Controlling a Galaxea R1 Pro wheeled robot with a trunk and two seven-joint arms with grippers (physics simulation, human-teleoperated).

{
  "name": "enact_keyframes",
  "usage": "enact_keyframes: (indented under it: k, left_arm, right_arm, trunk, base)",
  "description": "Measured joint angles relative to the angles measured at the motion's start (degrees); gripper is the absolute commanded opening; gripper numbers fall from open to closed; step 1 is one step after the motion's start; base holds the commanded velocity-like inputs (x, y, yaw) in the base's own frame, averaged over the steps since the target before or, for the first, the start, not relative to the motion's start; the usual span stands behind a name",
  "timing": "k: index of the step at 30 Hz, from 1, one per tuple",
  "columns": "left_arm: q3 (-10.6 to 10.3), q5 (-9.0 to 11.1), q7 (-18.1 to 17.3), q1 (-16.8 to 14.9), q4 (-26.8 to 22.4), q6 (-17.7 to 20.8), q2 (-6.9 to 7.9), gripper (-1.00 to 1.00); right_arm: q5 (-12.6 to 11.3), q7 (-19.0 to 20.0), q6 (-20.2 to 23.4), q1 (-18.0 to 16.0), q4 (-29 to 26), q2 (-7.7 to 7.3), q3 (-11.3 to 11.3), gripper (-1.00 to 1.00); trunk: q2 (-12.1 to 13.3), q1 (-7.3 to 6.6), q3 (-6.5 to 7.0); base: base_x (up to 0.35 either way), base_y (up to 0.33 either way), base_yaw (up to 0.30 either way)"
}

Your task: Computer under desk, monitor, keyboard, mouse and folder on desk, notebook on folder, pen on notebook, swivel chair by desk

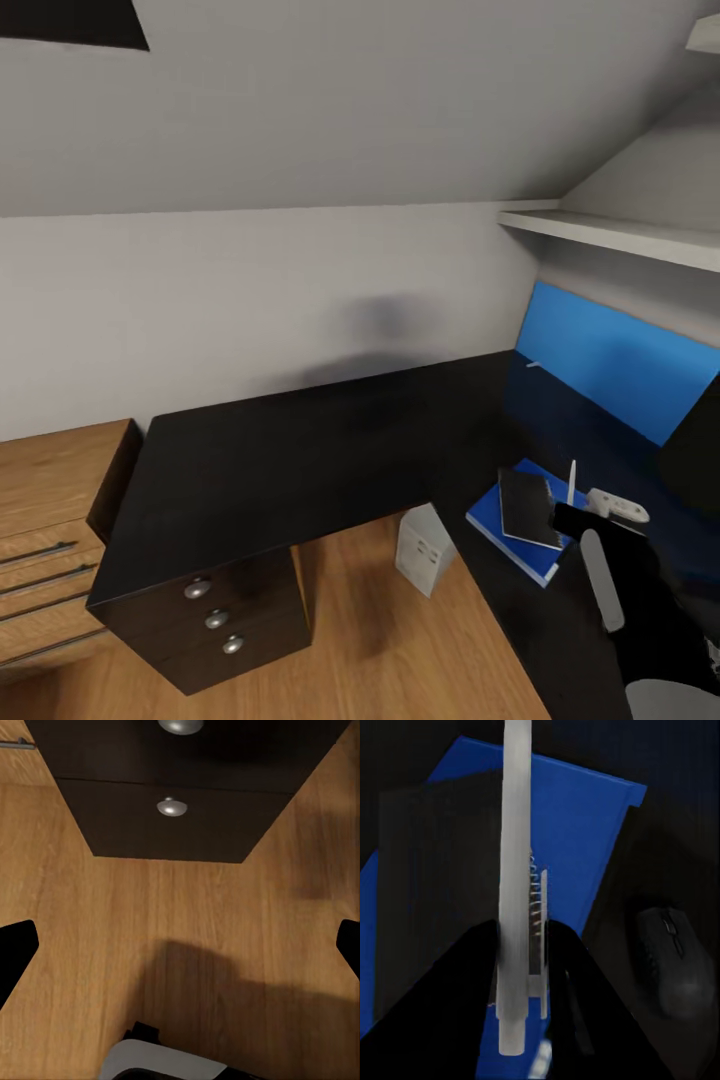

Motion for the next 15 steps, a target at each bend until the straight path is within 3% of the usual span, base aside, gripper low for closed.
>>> enact_keyframes:
  k: [4, 15]
  left_arm:
    - [0.0, 0.0, 0.0, 0.0, 0.0, -0.1, 0.0, 1.0]
    - [0.0, 0.0, -0.1, 0.0, 0.0, -0.1, 0.0, 1.0]
  right_arm:
    - [-0.1, 0.1, -2.0, -1.7, 5.2, -1.66, 0.0, -1.0]
    - [-0.1, 6.1, -2.9, -3.1, 8.8, -2.37, 0.1, -1.0]
  trunk:
    - [0.0, 0.0, 0.0]
    - [0.0, 0.0, 0.0]
  base:
    - [0.005, -0.027, 0.0]
    - [0.001, -0.004, 0.0]
